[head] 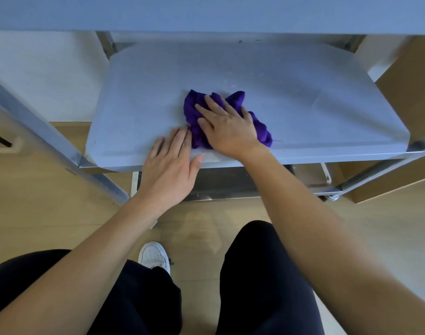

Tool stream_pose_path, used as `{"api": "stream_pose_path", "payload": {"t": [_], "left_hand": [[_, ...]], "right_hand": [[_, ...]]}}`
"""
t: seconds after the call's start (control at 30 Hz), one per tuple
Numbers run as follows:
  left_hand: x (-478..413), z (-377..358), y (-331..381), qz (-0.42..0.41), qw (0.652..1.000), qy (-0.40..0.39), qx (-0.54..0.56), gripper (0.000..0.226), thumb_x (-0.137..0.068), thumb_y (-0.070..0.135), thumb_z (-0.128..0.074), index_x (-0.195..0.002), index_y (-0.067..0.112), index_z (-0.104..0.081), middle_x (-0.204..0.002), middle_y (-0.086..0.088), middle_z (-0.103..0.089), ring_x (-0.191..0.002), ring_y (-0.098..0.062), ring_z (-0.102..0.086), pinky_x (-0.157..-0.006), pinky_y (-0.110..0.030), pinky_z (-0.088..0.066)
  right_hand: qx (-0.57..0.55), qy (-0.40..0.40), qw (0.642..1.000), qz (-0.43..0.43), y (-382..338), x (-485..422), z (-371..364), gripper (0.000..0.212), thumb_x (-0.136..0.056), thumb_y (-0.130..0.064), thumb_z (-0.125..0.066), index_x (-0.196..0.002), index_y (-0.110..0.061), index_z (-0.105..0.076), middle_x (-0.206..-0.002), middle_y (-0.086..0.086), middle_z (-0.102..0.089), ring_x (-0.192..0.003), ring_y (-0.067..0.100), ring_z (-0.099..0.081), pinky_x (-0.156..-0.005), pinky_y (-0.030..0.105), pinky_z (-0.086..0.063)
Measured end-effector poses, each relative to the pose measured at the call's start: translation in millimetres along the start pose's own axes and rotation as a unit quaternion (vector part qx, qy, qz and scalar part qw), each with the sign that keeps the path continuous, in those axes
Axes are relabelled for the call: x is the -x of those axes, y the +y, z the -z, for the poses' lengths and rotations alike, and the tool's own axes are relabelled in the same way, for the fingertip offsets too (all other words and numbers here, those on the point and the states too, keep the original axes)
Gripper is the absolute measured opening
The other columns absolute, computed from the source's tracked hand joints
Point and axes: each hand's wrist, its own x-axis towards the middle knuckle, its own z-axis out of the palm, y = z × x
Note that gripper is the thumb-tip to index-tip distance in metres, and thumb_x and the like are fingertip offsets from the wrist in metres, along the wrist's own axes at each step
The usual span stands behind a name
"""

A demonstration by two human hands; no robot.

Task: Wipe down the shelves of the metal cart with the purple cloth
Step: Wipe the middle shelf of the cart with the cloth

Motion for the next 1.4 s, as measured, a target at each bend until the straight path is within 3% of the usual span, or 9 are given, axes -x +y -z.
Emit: {"api": "stream_pose_path", "payload": {"t": [0.23,0.3,0.43,0.6,0.73,0.97,1.2,1.33,1.4], "left_hand": [[-1.2,-2.5,9.3,-0.009,1.0,0.014,-0.008,0.063,-0.102,0.044,-0.018,-0.146,0.003,-0.035,-0.156,-0.008,-0.033,-0.143,-0.026,-0.031,-0.116,-0.046,-0.026],[-2.3,-2.5,11.1,-0.005,1.0,0.013,-0.003,0.063,-0.101,0.044,-0.016,-0.145,0.003,-0.036,-0.156,-0.008,-0.033,-0.143,-0.027,-0.031,-0.116,-0.046,-0.026],[-1.9,-2.2,8.3,0.002,1.0,0.002,-0.001,0.064,-0.101,0.046,-0.014,-0.148,0.006,-0.033,-0.157,-0.007,-0.029,-0.145,-0.025,-0.026,-0.119,-0.045,-0.021],[-5.3,6.9,14.4,0.003,1.0,0.002,0.011,0.062,-0.098,0.042,-0.02,-0.139,0.002,-0.043,-0.149,-0.012,-0.039,-0.138,-0.029,-0.035,-0.113,-0.047,-0.03],[-20.8,13.0,37.2,-0.003,0.999,0.021,0.048,0.05,-0.098,0.035,-0.03,-0.124,-0.001,-0.054,-0.138,-0.017,-0.049,-0.131,-0.034,-0.045,-0.106,-0.048,-0.039],[-82.2,0.6,107.5,-0.118,0.987,0.053,0.094,0.048,-0.094,0.033,-0.029,-0.117,0.004,-0.059,-0.125,-0.014,-0.058,-0.116,-0.033,-0.054,-0.093,-0.045,-0.045],[-94.2,-26.6,119.6,-0.109,0.979,0.059,0.163,0.032,-0.095,0.021,-0.043,-0.122,0.017,-0.061,-0.139,-0.006,-0.051,-0.123,-0.029,-0.049,-0.102,-0.04,-0.036],[-94.0,-22.9,125.0,-0.123,0.979,0.067,0.15,0.047,-0.089,0.026,-0.027,-0.118,0.014,-0.062,-0.134,-0.011,-0.053,-0.121,-0.032,-0.05,-0.099,-0.042,-0.038],[-93.5,-23.1,125.9,-0.123,0.979,0.064,0.151,0.049,-0.088,0.026,-0.027,-0.119,0.014,-0.063,-0.133,-0.011,-0.054,-0.121,-0.033,-0.05,-0.099,-0.043,-0.039]], "right_hand": [[0.001,0.01,0.987,-0.16,80.0,1.4,17.0,0.05,-0.101,-0.051,-0.019,-0.151,-0.046,-0.017,-0.163,-0.014,-0.007,-0.151,0.023,-0.006,-0.118,0.058,-0.006],[0.008,0.02,0.99,-0.139,58.1,3.9,10.5,0.049,-0.101,-0.05,-0.022,-0.15,-0.045,-0.02,-0.163,-0.014,-0.009,-0.15,0.027,-0.007,-0.116,0.059,-0.008],[0.021,0.045,0.999,-0.012,6.2,12.4,-6.3,0.047,-0.102,-0.051,-0.024,-0.148,-0.047,-0.027,-0.161,-0.015,-0.016,-0.15,0.022,-0.012,-0.118,0.052,-0.011],[0.009,0.023,0.999,-0.028,21.6,8.2,0.7,0.047,-0.103,-0.05,-0.021,-0.15,-0.045,-0.023,-0.162,-0.013,-0.012,-0.151,0.019,-0.007,-0.12,0.05,-0.008],[0.01,0.017,0.997,-0.074,51.0,9.7,9.9,0.048,-0.103,-0.05,-0.019,-0.151,-0.045,-0.02,-0.163,-0.012,-0.01,-0.151,0.02,-0.007,-0.12,0.051,-0.008],[0.024,0.018,0.98,-0.196,141.5,33.7,33.1,0.049,-0.103,-0.05,-0.018,-0.151,-0.045,-0.018,-0.163,-0.012,-0.009,-0.151,0.02,-0.009,-0.12,0.051,-0.01],[0.029,0.033,0.94,-0.338,246.3,63.2,60.1,0.048,-0.102,-0.049,-0.017,-0.15,-0.047,-0.021,-0.163,-0.014,-0.01,-0.151,0.022,-0.007,-0.116,0.06,-0.009],[0.014,0.021,0.929,-0.369,242.3,38.2,60.6,0.049,-0.102,-0.046,-0.016,-0.151,-0.045,-0.014,-0.163,-0.013,-0.002,-0.15,0.034,0.003,-0.11,0.071,-0.002],[0.011,0.023,0.938,-0.346,217.5,15.9,53.7,0.05,-0.102,-0.047,-0.017,-0.152,-0.044,-0.012,-0.163,-0.012,0.001,-0.149,0.038,0.004,-0.109,0.072,0.0]]}}
